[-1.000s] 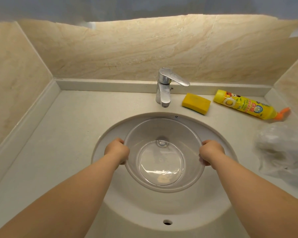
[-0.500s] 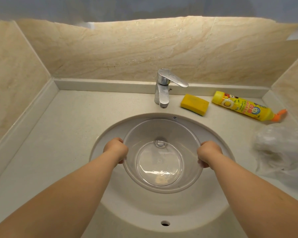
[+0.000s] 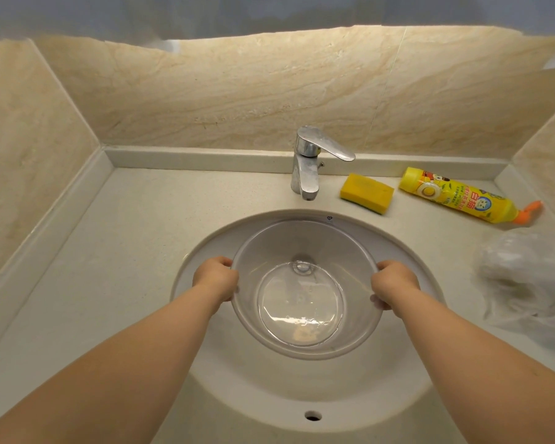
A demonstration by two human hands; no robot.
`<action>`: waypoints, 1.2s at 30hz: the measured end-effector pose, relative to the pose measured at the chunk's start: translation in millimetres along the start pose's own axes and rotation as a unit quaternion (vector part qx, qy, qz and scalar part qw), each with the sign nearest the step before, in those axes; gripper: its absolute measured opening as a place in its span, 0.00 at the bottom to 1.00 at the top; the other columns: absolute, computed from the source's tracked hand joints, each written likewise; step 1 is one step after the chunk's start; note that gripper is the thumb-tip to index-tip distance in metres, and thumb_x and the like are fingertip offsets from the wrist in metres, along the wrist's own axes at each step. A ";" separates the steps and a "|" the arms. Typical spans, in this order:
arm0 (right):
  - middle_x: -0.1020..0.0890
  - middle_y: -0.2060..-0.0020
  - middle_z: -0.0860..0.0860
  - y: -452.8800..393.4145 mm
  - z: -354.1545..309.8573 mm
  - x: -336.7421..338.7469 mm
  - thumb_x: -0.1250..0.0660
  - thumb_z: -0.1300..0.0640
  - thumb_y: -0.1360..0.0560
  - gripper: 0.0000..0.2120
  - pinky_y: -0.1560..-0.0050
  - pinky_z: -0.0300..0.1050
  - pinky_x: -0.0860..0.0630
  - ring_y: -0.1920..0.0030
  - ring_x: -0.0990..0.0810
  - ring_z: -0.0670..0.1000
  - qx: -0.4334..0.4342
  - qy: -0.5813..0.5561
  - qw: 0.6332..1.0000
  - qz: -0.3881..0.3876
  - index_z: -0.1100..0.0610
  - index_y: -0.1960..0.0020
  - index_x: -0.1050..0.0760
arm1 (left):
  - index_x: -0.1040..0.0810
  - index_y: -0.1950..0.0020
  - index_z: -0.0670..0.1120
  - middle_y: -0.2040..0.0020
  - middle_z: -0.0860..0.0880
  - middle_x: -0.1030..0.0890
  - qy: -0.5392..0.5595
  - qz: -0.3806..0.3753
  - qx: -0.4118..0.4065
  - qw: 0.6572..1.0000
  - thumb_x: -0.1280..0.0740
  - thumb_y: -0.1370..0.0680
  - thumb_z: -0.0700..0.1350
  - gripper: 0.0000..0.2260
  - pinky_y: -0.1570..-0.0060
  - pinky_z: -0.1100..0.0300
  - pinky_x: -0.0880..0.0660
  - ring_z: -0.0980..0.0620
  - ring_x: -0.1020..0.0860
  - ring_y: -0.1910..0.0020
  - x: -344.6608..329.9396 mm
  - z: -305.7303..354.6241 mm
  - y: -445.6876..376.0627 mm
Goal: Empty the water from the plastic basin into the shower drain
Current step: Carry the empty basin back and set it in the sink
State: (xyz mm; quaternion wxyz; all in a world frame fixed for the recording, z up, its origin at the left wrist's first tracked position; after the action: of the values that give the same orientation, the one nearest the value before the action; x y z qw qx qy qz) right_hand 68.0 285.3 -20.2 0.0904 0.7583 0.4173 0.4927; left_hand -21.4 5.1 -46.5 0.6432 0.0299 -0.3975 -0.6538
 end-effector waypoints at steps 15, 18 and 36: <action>0.22 0.60 0.63 0.8 -2.5 2.7 0.48 0.70 0.25 0.18 0.57 0.53 0.21 0.64 0.23 0.61 -0.039 -0.020 0.999 -0.013 0.62 0.41 0.25 | 0.25 0.64 0.52 0.64 0.45 0.19 0.006 -0.012 -0.004 1.000 0.39 0.26 0.35 0.13 0.55 0.50 0.18 0.40 0.16 0.53 -1.1 5.2 -8.6; 0.23 0.62 0.62 -0.3 -4.3 3.2 0.47 0.70 0.25 0.17 0.52 0.55 0.20 0.63 0.23 0.61 -0.038 -0.007 0.999 -0.015 0.64 0.41 0.25 | 0.26 0.64 0.52 0.64 0.45 0.20 0.011 -0.011 -0.006 1.000 0.39 0.25 0.35 0.14 0.54 0.50 0.18 0.40 0.16 0.53 -1.5 3.9 -6.4; 0.25 0.61 0.60 -12.7 0.7 2.4 0.47 0.71 0.25 0.19 0.55 0.52 0.22 0.61 0.24 0.61 -0.018 0.020 0.999 -0.018 0.63 0.41 0.24 | 0.25 0.57 0.51 0.63 0.45 0.20 -0.003 -0.016 -0.012 1.000 0.39 0.25 0.35 0.11 0.51 0.46 0.17 0.38 0.16 0.52 -0.3 1.2 -2.1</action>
State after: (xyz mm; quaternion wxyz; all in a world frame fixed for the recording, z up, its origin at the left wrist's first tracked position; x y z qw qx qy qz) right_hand 62.1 295.3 -25.8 0.1040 0.7391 0.4236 0.5134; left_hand -23.8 5.7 -47.0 0.6314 0.0268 -0.3913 -0.6690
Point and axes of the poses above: each hand's wrist, its own y-axis away from the middle knuckle, its own x-axis out of the back of the hand, z = x × y, the point moved 1 cm from there along -y, towards the middle knuckle
